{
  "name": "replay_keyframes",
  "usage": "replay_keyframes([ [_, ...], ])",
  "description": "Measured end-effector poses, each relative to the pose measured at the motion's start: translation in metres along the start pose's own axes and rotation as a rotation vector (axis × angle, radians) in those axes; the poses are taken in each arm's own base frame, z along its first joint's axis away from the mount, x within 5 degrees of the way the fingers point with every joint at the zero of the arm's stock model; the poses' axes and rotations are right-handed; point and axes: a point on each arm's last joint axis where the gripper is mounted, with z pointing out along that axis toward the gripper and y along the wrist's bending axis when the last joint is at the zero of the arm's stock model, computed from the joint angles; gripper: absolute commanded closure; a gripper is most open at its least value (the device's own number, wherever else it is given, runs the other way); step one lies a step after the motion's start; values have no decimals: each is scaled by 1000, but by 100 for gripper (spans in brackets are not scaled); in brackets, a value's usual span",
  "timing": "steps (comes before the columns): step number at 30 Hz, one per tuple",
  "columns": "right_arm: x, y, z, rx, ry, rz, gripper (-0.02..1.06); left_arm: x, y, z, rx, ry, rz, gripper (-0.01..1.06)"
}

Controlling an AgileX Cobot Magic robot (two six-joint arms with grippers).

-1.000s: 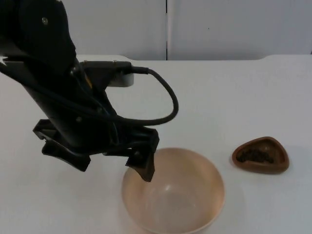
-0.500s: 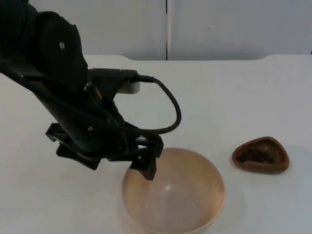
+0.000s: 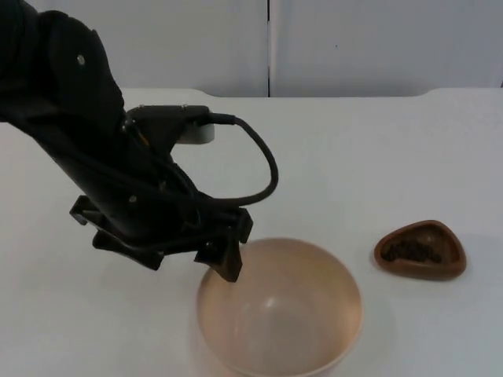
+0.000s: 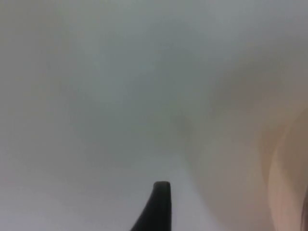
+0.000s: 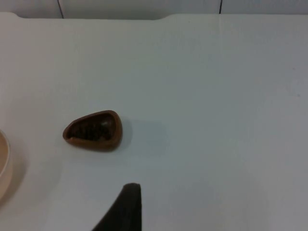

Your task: Pick up the bowl with the left hand and pour the coffee beans from the cup into the bowl with the right hand.

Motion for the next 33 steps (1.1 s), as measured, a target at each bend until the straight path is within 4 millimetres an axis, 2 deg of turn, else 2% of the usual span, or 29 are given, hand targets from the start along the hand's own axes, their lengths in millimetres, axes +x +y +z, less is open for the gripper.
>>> replay_keyframes([
  [6, 0, 0, 0, 0, 0, 0, -1, 5, 2, 18, 12, 59, -4, 25],
  [15, 0, 0, 0, 0, 0, 0, -1, 5, 2, 20, 18, 61, 15, 26],
  [18, 0, 0, 0, 0, 0, 0, -1, 5, 2, 20, 17, 59, 26, 40],
  [19, 0, 0, 0, 0, 0, 0, -1, 5, 2, 20, 18, 59, 29, 40],
  [22, 0, 0, 0, 0, 0, 0, -1, 5, 2, 20, 20, 57, 32, 57],
  [28, 0, 0, 0, 0, 0, 0, -1, 5, 2, 20, 19, 52, 30, 83],
  [30, 0, 0, 0, 0, 0, 0, -1, 5, 2, 20, 19, 52, 30, 85],
  [33, 0, 0, 0, 0, 0, 0, -1, 4, 2, 20, 19, 50, 30, 98],
])
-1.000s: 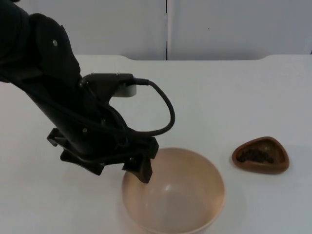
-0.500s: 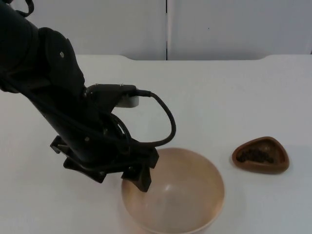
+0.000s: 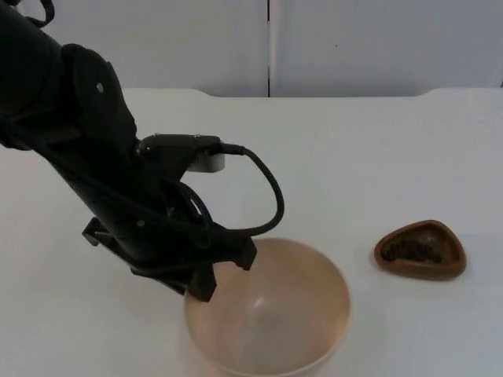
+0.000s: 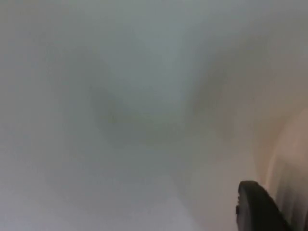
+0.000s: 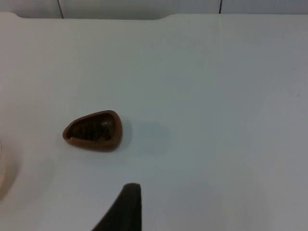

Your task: Pick up the bowl with the left hand and pour the coffee beans from the cup into the bowl with the right hand.

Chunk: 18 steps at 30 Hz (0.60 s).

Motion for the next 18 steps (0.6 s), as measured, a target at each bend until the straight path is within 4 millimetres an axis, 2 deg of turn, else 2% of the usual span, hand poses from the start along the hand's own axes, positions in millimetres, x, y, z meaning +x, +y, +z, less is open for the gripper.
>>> replay_keyframes([
  [3, 0, 0, 0, 0, 0, 0, -1, 0, -1, -1, 6, -6, -9, 105],
  [5, 0, 0, 0, 0, 0, 0, -1, -1, -2, -3, 9, -13, -9, 105],
  [9, 0, 0, 0, 0, 0, 0, -1, -5, -7, -23, 24, -71, -4, 105],
  [11, 0, 0, 0, 0, 0, 0, -1, -6, -8, -26, 26, -77, -4, 105],
  [16, 0, 0, 0, 0, 0, 0, -1, -25, -22, -69, 59, -172, 2, 105],
  [18, 0, 0, 0, 0, 0, 0, -1, -29, -23, -75, 56, -173, 10, 105],
])
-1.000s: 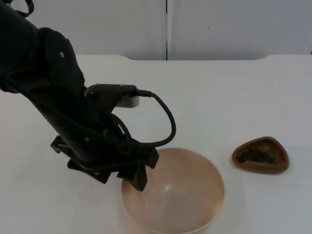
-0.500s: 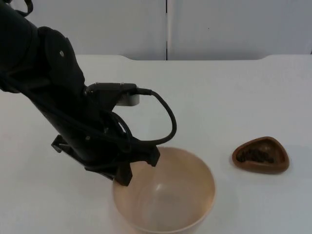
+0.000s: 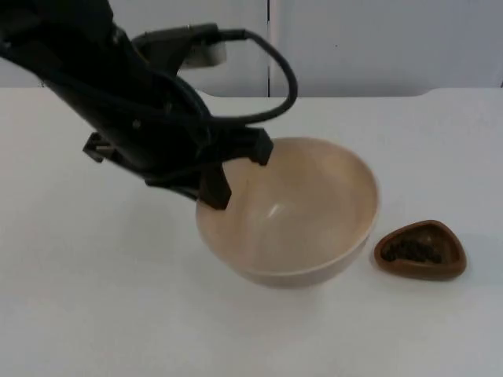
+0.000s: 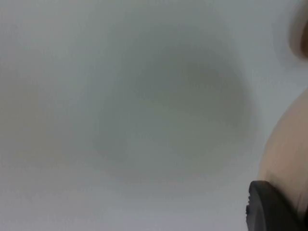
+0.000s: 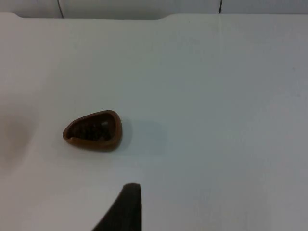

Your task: Pick up the bowl with the left hand and pour the coffee beans from the cup into the bowl with the right hand.

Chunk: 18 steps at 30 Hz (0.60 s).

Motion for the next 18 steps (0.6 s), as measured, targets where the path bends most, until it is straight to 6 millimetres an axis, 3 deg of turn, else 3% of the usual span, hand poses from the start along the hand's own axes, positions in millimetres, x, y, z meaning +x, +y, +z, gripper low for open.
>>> replay_keyframes([
  [6, 0, 0, 0, 0, 0, 0, -1, -27, -8, -26, -35, -16, 26, 105],
  [18, 0, 0, 0, 0, 0, 0, -1, -29, 0, -32, -147, 21, -12, 105],
])
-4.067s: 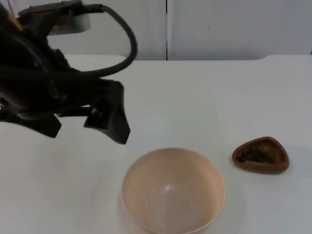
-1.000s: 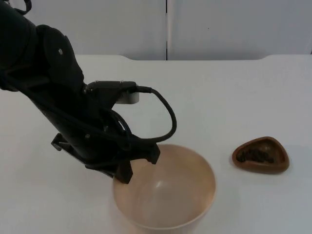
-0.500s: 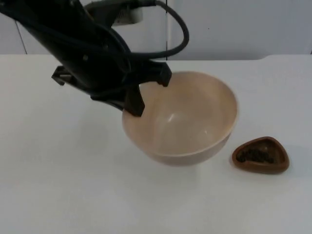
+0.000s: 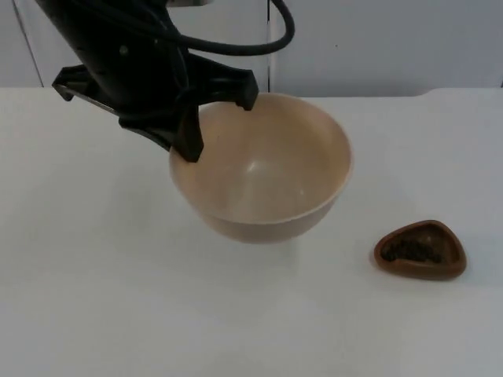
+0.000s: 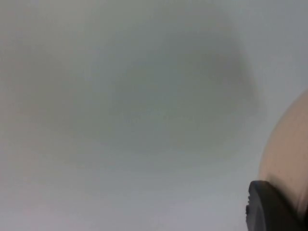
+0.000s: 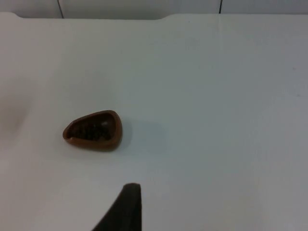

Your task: Pick up the bowl with the left hand and pour the coffee beans from the cup into the bowl with the right hand.

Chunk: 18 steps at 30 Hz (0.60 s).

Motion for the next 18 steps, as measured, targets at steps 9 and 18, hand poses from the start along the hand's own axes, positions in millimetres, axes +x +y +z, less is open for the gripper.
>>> replay_keyframes([
  [9, 0, 0, 0, 0, 0, 0, -1, 3, 5, 21, -39, 78, -15, 105],
  [18, 0, 0, 0, 0, 0, 0, -1, 5, 7, 30, -51, 102, -14, 105],
])
